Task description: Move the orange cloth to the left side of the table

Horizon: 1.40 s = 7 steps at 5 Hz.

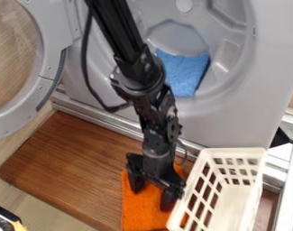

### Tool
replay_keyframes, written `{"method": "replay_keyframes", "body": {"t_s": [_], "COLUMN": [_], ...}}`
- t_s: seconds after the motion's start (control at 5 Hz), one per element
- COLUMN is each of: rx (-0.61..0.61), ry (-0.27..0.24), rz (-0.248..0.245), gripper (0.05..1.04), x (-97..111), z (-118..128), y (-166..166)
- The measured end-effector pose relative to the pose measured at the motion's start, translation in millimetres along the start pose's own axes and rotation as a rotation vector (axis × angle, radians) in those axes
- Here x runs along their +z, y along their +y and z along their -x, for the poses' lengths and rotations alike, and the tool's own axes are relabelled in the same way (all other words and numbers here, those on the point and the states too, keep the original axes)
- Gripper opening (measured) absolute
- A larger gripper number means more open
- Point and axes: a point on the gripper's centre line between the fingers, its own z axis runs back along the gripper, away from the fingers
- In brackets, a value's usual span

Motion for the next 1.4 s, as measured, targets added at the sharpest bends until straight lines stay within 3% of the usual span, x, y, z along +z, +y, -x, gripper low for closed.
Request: {"method": "replay_keyframes", "body": {"t_s": [0.6,1.0,1.4], "rx": [0.014,0.130,0.271], "ry": [0.005,0.025,0.004], "rz": [0.004,0.004,0.000], "gripper": [1.000,1.000,1.000], "x": [-3,-2,0], "z": [6,20,25], "y": [7,45,100]}}
